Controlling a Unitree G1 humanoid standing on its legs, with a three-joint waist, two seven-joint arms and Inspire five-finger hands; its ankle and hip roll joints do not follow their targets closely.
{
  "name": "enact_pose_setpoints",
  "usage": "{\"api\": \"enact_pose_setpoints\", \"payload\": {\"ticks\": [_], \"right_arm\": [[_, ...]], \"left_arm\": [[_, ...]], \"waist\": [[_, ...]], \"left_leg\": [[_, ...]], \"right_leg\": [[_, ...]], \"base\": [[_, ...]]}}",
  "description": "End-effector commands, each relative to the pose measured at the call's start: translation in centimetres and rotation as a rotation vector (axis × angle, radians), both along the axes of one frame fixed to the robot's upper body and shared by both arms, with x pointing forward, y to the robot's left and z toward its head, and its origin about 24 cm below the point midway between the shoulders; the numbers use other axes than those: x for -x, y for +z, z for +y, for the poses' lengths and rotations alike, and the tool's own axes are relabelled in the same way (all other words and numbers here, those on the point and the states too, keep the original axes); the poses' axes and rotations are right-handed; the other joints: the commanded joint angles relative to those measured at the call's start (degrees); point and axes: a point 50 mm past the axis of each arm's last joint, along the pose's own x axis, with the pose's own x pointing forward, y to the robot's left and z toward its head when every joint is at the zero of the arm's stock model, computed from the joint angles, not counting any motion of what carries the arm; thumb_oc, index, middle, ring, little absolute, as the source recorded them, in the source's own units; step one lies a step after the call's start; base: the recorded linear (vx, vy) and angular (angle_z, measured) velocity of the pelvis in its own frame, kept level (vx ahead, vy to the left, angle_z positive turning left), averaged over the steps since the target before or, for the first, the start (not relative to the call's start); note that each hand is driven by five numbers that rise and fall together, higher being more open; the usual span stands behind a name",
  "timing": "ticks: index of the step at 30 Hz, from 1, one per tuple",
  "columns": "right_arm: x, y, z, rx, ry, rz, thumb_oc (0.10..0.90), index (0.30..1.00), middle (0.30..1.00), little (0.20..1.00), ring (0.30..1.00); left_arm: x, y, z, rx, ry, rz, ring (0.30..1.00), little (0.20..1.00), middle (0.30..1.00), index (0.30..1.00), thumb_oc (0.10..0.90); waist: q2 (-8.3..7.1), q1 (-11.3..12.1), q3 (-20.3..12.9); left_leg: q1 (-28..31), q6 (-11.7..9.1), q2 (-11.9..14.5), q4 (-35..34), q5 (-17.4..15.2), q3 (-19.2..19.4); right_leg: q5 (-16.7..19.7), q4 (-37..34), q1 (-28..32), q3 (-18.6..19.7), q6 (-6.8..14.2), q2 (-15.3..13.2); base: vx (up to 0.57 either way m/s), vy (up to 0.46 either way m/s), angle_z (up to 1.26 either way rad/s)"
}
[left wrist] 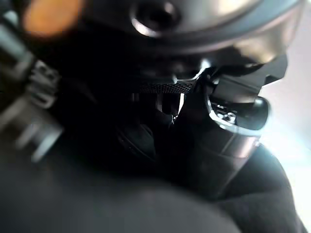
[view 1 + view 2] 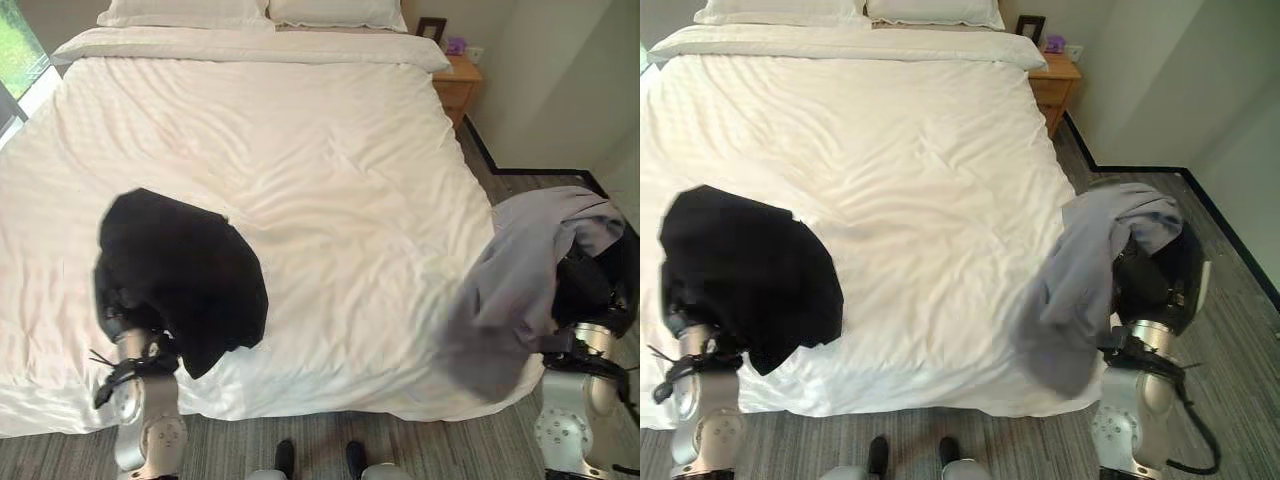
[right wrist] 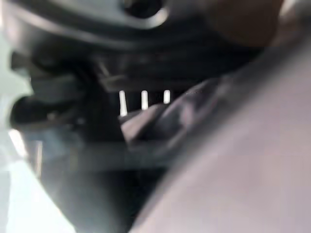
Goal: Pick up bed clothes into laundry basket.
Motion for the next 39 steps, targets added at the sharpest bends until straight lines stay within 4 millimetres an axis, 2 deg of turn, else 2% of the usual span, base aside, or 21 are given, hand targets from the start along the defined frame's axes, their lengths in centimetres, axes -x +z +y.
{"api": "enact_pose_setpoints", "payload": {"ticks": [1,4,7,10,11,16,17,18,19,20,21,22,24,27,30,32,34,35,36,37,39], "right_arm": [[0.0,5.3,0.6,0.064,0.060,-0.312,0.400,0.300,0.300,0.300,0.300],[0.5,1.8,2.8,-0.118,0.130,-0.250,0.400,0.300,0.300,0.300,0.300],[0.6,0.1,3.4,-0.157,0.149,-0.184,0.400,0.300,0.300,0.300,0.300],[0.7,0.9,3.0,-0.118,0.136,-0.203,0.400,0.300,0.300,0.300,0.300],[0.6,1.8,2.8,-0.086,0.124,-0.231,0.400,0.300,0.300,0.300,0.300],[0.8,2.5,2.6,-0.068,0.096,-0.259,0.400,0.300,0.300,0.300,0.300],[0.8,2.2,3.0,-0.064,0.111,-0.239,0.400,0.300,0.300,0.300,0.300],[0.8,2.2,3.1,-0.064,0.111,-0.240,0.400,0.300,0.300,0.300,0.300],[0.9,2.0,3.4,-0.070,0.124,-0.228,0.400,0.300,0.300,0.300,0.300],[1.2,1.4,3.1,-0.034,0.107,-0.182,0.400,0.300,0.300,0.300,0.300],[1.2,1.4,3.1,-0.034,0.107,-0.182,0.400,0.300,0.300,0.300,0.300],[0.6,1.5,3.4,-0.017,0.079,-0.169,0.400,0.300,0.300,0.300,0.300],[-0.5,2.3,4.9,-0.019,0.145,-0.199,0.400,0.300,0.300,0.300,0.300],[-1.1,3.2,6.0,0.016,0.201,-0.234,0.400,0.300,0.300,0.300,0.300],[-0.8,3.8,5.6,0.087,0.208,-0.237,0.400,0.300,0.300,0.300,0.300],[-0.8,4.0,5.3,0.114,0.193,-0.241,0.400,0.300,0.300,0.300,0.300],[-0.9,3.9,5.0,0.149,0.189,-0.222,0.400,0.300,0.300,0.300,0.300],[-1.2,3.8,5.3,0.189,0.213,-0.204,0.400,0.300,0.300,0.300,0.300],[-1.2,3.8,5.3,0.190,0.213,-0.204,0.400,0.300,0.300,0.300,0.300],[-1.3,3.5,5.0,0.189,0.214,-0.183,0.400,0.300,0.300,0.300,0.300],[-1.3,2.9,4.8,0.186,0.216,-0.158,0.400,0.300,0.300,0.300,0.300]], "left_arm": [[-0.5,5.6,-0.5,-0.177,-0.110,-0.291,0.300,0.300,0.300,0.300,0.400],[-0.8,3.3,-1.9,-0.092,-0.191,-0.218,0.300,0.300,0.300,0.300,0.400],[-0.9,2.0,-2.7,-0.054,-0.239,-0.175,0.300,0.300,0.300,0.300,0.400],[-1.1,2.2,-3.0,-0.075,-0.266,-0.176,0.300,0.300,0.300,0.300,0.400],[-1.5,2.9,-2.8,-0.114,-0.268,-0.198,0.300,0.300,0.300,0.300,0.400],[-2.8,5.4,-3.1,-0.193,-0.300,-0.287,0.300,0.300,0.300,0.300,0.400],[-3.5,6.8,-3.6,-0.229,-0.288,-0.335,0.300,0.300,0.300,0.300,0.400],[-3.6,6.8,-3.6,-0.230,-0.287,-0.336,0.300,0.300,0.300,0.300,0.400],[-3.7,7.8,-3.5,-0.239,-0.265,-0.369,0.300,0.300,0.300,0.300,0.400],[-3.3,8.6,-3.2,-0.247,-0.232,-0.409,0.300,0.300,0.300,0.300,0.400],[-3.3,8.6,-3.2,-0.247,-0.232,-0.409,0.300,0.300,0.300,0.300,0.400],[-2.7,8.8,-2.8,-0.251,-0.202,-0.422,0.300,0.300,0.300,0.300,0.400],[-2.2,8.0,-2.1,-0.262,-0.179,-0.380,0.300,0.300,0.300,0.300,0.400],[-1.7,7.6,-1.7,-0.269,-0.160,-0.358,0.300,0.300,0.300,0.300,0.400],[-1.6,6.9,-0.9,-0.254,-0.150,-0.330,0.300,0.300,0.300,0.300,0.400],[-1.6,6.8,-1.0,-0.239,-0.148,-0.335,0.300,0.300,0.300,0.300,0.400],[-1.0,6.3,-0.7,-0.243,-0.136,-0.322,0.300,0.300,0.300,0.300,0.400],[-0.6,5.8,-0.7,-0.249,-0.129,-0.305,0.300,0.300,0.300,0.300,0.400],[-0.6,5.8,-0.8,-0.249,-0.128,-0.305,0.300,0.300,0.300,0.300,0.400],[-0.2,5.2,-0.5,-0.219,-0.100,-0.286,0.300,0.300,0.300,0.300,0.400],[0.1,4.8,-0.1,-0.193,-0.075,-0.273,0.300,0.300,0.300,0.300,0.400]], "waist": [[-0.79,0.63,-11.70],[-0.83,0.24,-11.25],[-0.78,-0.21,-10.19],[-0.44,-1.00,-8.86],[-0.36,-2.36,-7.44],[0.28,-5.16,-4.36],[1.33,-6.18,-2.52],[1.27,-6.14,-2.57],[1.80,-6.18,-1.90],[3.00,-5.58,-1.70],[2.99,-5.53,-1.74],[3.20,-4.44,-2.62],[2.61,-2.20,-3.85],[1.76,-0.56,-4.56],[0.76,-0.41,-5.57],[0.20,-0.77,-5.67],[-0.76,0.53,-4.55],[-0.14,3.17,-3.45],[-0.09,3.13,-3.51],[-0.92,4.82,-3.33],[-1.39,4.67,-4.04]], "left_leg": [[0.36,0.55,0.09,7.37,-11.78,1.84],[-0.17,0.61,0.03,8.17,-11.92,2.23],[-1.10,0.62,-0.46,9.35,-12.06,2.50],[-1.40,1.07,-0.81,10.23,-13.04,3.46],[-1.80,1.53,-0.84,10.61,-13.22,5.57],[-1.74,1.77,0.99,10.63,-13.70,10.57],[-1.92,1.45,2.62,11.53,-12.91,14.23],[-2.13,1.38,2.61,11.54,-12.73,14.29],[-2.04,1.68,3.22,11.74,-12.40,16.14],[-1.72,2.77,4.60,11.58,-11.99,21.68],[-1.75,2.77,4.59,11.56,-11.97,21.72],[-0.93,3.95,4.86,11.17,-13.68,29.92],[-2.54,4.30,6.28,12.44,-13.70,37.71],[-4.53,3.89,7.86,14.00,-13.09,42.64],[-7.03,0.38,12.20,16.43,-10.11,45.07],[-8.53,-1.18,14.71,18.91,-9.08,45.90],[-10.07,-5.61,19.27,24.22,-4.76,38.81],[-10.53,-6.27,17.32,24.07,-1.26,27.01],[-10.59,-6.31,17.33,23.89,-1.05,26.96],[-11.03,-6.59,12.70,25.94,-2.20,11.03],[-8.99,-6.94,10.93,24.78,-3.81,4.71]], "right_leg": [[-5.20,6.55,-4.35,0.77,2.28,-0.48],[-5.05,6.65,-4.71,1.34,2.49,-0.69],[-4.72,6.58,-5.18,2.13,2.69,-0.96],[-4.62,7.16,-5.88,2.93,3.49,-1.38],[-2.42,7.83,-8.04,4.34,4.84,-1.52],[-1.10,13.82,-13.23,4.73,6.96,-0.34],[-2.93,22.90,-15.76,-3.24,6.86,-0.08],[-2.84,23.09,-16.06,-3.19,6.79,-0.08],[-4.48,28.11,-16.21,-8.32,5.69,-1.84],[-7.14,36.98,-14.83,-18.06,3.54,-6.10],[-7.13,37.01,-14.91,-18.01,3.54,-6.10],[-7.95,42.87,-10.75,-26.58,3.56,-12.41],[-6.27,37.35,-6.19,-33.27,4.43,-15.93],[-7.54,29.13,-4.07,-35.16,4.45,-15.32],[-10.88,14.45,-2.81,-28.87,2.97,-9.53],[-11.45,11.21,-1.77,-27.02,2.39,-7.36],[-13.18,8.37,0.03,-21.08,-0.19,-3.35],[-12.72,10.19,-1.19,-18.31,-0.98,-2.05],[-12.65,10.19,-1.29,-18.35,-1.04,-2.00],[-10.98,10.66,-3.07,-13.30,-1.02,-2.01],[-10.32,10.58,-4.17,-10.29,-0.82,-1.78]], "base": [[-0.01,0.013,-0.06],[-0.01,0.022,-0.15],[-0.04,0.042,-0.08],[-0.02,0.073,-0.01],[-0.08,0.073,-0.20],[-0.10,0.066,-0.72],[-0.18,0.127,-0.86],[-0.21,0.145,-0.58],[-0.17,0.140,-1.43],[-0.16,0.147,-1.54],[-0.17,0.230,-2.57],[-0.13,0.135,-1.64],[-0.20,0.041,-2.42],[-0.18,-0.138,-2.18],[-0.14,-0.330,-1.62],[-0.06,-0.314,-1.40],[-0.02,-0.231,-1.00],[-0.05,-0.063,-1.40],[-0.13,-0.073,-2.12],[-0.06,-0.077,-2.51],[-0.03,-0.058,-2.19]]}}
